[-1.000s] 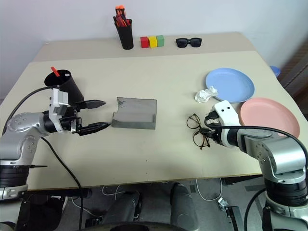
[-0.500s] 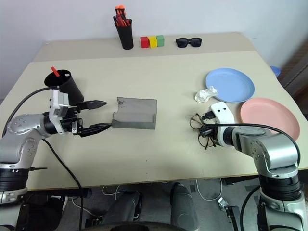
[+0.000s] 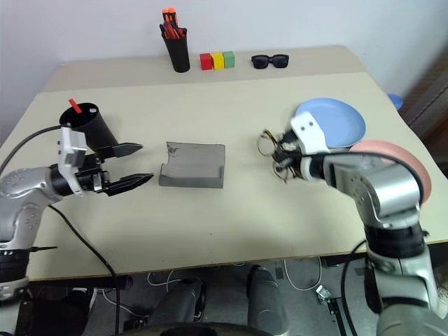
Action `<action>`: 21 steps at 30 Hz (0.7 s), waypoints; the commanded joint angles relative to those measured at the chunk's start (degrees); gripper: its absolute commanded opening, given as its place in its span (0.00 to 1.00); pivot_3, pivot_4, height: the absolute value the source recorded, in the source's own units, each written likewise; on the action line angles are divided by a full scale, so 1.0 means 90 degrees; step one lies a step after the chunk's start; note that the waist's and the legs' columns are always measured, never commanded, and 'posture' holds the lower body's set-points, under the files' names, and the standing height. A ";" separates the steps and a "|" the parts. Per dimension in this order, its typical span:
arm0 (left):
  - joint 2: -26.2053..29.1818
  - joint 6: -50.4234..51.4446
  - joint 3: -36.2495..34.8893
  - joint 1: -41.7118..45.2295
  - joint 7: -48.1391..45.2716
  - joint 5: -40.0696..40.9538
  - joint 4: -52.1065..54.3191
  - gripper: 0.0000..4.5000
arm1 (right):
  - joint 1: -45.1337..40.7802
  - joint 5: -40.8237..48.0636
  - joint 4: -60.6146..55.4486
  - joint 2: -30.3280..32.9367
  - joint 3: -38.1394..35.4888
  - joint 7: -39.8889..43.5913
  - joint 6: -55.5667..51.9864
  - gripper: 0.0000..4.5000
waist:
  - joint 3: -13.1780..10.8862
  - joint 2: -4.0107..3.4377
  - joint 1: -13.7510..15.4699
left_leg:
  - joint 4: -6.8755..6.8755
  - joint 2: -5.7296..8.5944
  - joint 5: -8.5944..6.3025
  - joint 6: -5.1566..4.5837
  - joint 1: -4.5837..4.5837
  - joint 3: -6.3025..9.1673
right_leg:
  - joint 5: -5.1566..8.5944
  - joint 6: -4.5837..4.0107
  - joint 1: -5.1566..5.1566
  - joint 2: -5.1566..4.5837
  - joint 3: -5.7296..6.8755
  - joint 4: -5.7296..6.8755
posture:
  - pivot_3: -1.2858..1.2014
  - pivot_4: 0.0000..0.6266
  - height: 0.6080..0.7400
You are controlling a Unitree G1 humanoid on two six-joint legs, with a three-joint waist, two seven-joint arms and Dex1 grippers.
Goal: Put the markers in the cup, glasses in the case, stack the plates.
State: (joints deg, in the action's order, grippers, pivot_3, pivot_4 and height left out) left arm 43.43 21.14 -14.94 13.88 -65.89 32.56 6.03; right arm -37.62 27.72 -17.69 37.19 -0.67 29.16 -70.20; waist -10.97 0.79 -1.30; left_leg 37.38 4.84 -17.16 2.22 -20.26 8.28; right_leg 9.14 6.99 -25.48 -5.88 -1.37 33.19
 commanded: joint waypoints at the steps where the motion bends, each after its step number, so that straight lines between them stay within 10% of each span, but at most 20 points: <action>1: 0.0181 0.0069 -0.0422 -0.0321 0.0059 0.0216 0.0252 1.00 | -0.0781 -0.0262 0.0737 -0.0543 0.0480 0.0220 0.1018 0.00 | 0.0000 -0.0001 -0.0008 | -0.0003 -0.0005 0.0000 0.0000 0.0003 -0.0005 | -0.0001 -0.0001 0.0000 0.0002 -0.0001 -0.0002 | 0.52 0.24 1.00; 8: 0.0323 0.0020 -0.0841 -0.1131 0.0124 0.0253 0.0632 1.00 | -0.1226 -0.0412 0.1382 -0.1863 0.1270 0.0575 0.2036 0.00 | -0.0001 -0.0001 0.0025 | -0.0011 -0.0026 -0.0003 -0.0002 -0.0013 -0.0012 | -0.0005 -0.0007 -0.0017 0.0003 0.0001 -0.0006 | 0.52 0.24 1.00; 21: 0.0245 -0.0005 -0.0992 -0.1596 0.0433 0.0372 0.1130 1.00 | -0.0788 -0.1491 0.2202 -0.2197 0.2477 0.1257 0.3566 0.00 | -0.0001 -0.0001 0.0007 | -0.0016 -0.0038 -0.0004 0.0001 -0.0011 -0.0021 | -0.0014 -0.0023 -0.0029 0.0025 0.0001 0.0001 | 0.52 0.24 1.00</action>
State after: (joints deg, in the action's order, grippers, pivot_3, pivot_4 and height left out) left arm 45.45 21.94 -22.35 -0.46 -62.29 35.18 14.54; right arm -44.62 15.68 2.52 17.50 21.01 39.50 -40.45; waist -10.98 0.78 -1.23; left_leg 37.23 4.48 -17.19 2.24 -20.36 8.07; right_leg 9.00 6.77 -25.76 -5.64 -1.36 33.20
